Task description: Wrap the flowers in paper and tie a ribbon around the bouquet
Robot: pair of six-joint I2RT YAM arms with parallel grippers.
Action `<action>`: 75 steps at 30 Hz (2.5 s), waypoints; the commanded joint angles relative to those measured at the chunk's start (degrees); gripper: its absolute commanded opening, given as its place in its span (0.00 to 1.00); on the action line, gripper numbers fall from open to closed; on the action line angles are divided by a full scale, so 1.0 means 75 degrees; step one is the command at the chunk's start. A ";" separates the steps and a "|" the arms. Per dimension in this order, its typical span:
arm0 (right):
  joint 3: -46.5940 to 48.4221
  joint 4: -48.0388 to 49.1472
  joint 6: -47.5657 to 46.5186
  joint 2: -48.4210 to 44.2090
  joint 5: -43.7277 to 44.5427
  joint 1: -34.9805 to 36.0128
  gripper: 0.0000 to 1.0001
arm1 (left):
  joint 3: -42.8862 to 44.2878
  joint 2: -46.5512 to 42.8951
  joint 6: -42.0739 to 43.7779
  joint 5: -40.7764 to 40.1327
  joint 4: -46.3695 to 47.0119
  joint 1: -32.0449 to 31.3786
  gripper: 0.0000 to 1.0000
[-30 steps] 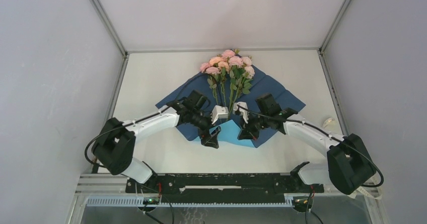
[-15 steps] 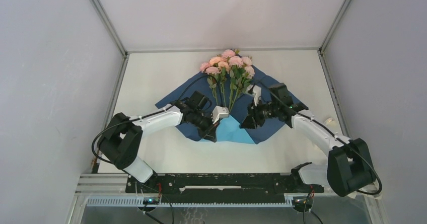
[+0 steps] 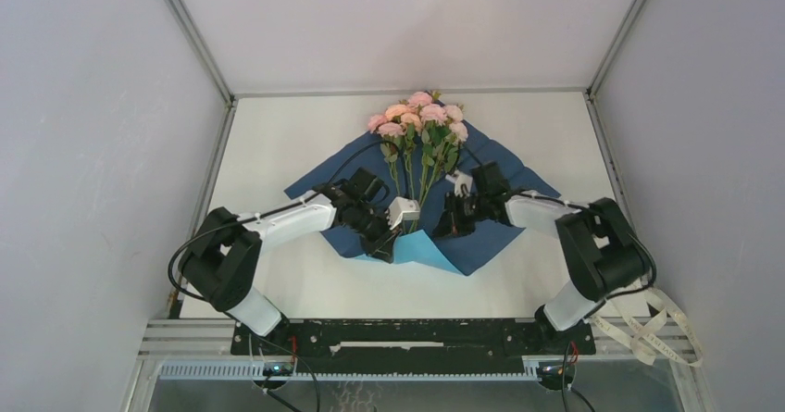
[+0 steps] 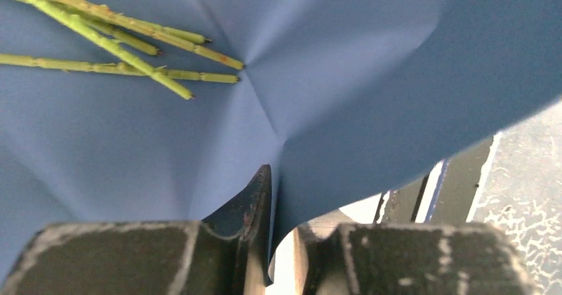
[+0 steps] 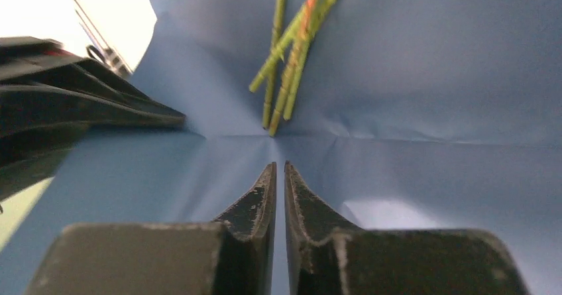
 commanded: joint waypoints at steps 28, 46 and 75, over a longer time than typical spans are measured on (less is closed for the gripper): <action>-0.0165 -0.3061 -0.0855 -0.2315 0.0732 -0.1319 0.33 | 0.1556 0.1470 -0.0503 -0.0426 -0.0308 0.0637 0.00; -0.0220 -0.0460 -0.1206 -0.0926 0.0867 -0.0297 0.78 | 0.1754 0.1643 -0.0443 -0.0327 -0.0412 0.0641 0.04; -0.0647 0.0030 -0.0269 -0.0193 0.0676 -0.0809 0.00 | 0.2462 -0.0169 0.0576 -0.3450 -0.2672 -0.0650 0.31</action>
